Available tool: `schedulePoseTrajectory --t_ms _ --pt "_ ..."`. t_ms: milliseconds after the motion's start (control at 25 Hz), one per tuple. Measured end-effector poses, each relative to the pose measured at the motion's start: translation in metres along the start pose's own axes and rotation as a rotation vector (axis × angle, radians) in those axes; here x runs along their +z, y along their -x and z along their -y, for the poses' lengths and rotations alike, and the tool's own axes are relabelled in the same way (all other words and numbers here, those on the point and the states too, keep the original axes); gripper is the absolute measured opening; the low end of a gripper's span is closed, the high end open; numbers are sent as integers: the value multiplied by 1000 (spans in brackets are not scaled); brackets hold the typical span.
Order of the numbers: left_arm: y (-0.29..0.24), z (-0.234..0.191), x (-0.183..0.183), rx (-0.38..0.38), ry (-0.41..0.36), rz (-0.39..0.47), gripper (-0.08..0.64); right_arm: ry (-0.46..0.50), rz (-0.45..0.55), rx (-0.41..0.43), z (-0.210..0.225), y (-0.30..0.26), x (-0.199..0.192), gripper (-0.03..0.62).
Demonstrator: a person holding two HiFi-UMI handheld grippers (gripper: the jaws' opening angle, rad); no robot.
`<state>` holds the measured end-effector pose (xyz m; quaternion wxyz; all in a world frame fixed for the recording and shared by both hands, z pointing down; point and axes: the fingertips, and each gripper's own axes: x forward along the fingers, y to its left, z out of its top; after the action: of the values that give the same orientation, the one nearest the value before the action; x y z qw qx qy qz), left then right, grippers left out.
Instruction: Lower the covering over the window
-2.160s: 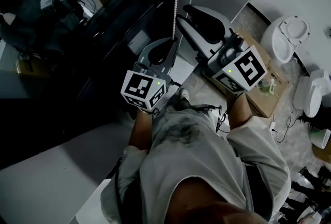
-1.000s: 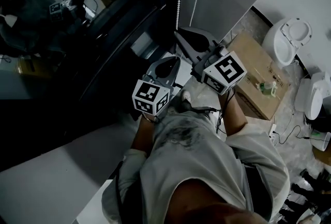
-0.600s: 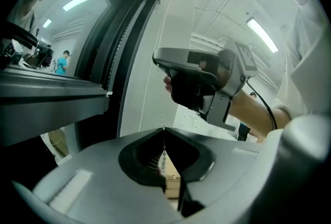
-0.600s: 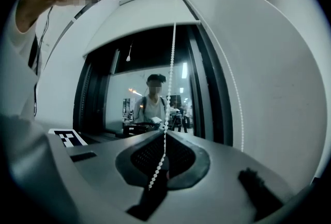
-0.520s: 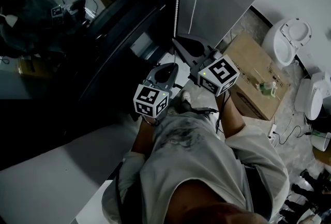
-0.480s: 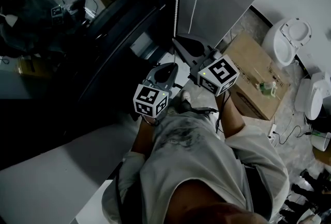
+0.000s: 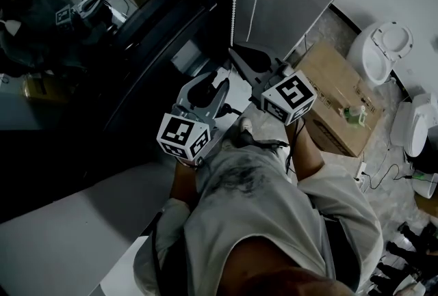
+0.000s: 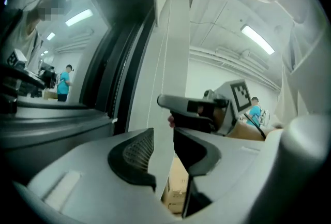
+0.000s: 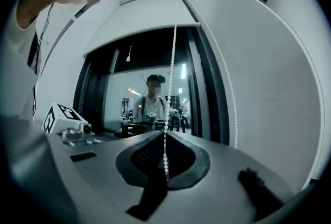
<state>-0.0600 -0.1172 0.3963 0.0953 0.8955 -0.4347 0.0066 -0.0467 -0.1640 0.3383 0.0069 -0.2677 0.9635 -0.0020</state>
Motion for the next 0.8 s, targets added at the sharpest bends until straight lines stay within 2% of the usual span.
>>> schedulePoseTrajectory --t_ms 240,440,680,800 --pt "-6 -13 87 2 -84 173 129 -5 -3 4 -5 -2 -3 20" --pt "-18 -8 144 -13 -154 268 130 -2 -8 10 -7 2 -1 20" --pt "-36 2 168 -56 -180 308 124 15 -12 22 -14 -1 -2 20" --pt "-39 8 169 -53 -193 319 20 24 -9 21 -14 1 1 20"
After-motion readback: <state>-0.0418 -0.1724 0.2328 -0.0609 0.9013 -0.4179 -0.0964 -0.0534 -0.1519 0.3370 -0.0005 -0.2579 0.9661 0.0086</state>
